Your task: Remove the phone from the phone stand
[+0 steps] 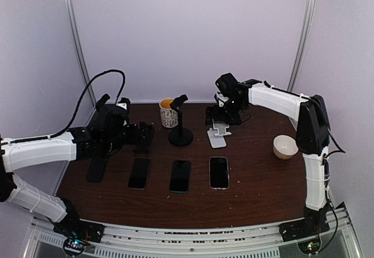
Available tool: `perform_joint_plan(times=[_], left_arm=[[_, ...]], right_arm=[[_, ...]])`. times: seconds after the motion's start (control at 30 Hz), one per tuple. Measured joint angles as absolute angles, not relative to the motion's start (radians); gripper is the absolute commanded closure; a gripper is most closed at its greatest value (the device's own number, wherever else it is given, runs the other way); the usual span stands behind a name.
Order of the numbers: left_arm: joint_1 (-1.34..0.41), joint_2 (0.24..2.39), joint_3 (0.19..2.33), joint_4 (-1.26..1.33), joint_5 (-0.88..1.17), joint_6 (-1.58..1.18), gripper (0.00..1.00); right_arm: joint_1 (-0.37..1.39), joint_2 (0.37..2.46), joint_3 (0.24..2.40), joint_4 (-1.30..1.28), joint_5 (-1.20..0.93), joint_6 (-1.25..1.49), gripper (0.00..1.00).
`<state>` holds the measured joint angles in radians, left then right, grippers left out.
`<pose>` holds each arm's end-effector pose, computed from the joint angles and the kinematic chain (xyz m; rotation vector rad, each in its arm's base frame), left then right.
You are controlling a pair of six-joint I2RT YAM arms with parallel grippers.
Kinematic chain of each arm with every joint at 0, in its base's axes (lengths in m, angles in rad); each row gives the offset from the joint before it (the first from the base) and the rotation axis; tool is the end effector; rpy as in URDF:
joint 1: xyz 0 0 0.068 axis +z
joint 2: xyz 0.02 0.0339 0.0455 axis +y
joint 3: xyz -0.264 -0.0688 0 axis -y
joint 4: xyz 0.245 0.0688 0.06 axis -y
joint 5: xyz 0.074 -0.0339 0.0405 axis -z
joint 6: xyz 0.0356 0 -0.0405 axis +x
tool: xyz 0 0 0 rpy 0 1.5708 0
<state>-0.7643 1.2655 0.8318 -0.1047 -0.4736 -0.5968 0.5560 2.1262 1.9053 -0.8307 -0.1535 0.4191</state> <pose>0.2126 -0.1813 0.2626 -0.1079 2.0597 -0.3464 0.3926 0.2503 0.2479 -0.2402 2.6961 0.5206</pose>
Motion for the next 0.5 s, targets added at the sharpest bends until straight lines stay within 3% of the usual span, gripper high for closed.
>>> perform_joint_plan(times=[0.23, 0.5], left_arm=[[-0.763, 1.267, 0.872, -0.150, -0.479, -0.556, 0.02], [-0.730, 1.293, 1.025, -0.228, -0.481, -0.477, 0.02]], right_arm=[[0.556, 2.070, 1.897, -0.800, -0.157, 0.402, 0.00], [0.540, 1.786, 1.753, -0.670, -0.123, 0.359, 0.00]])
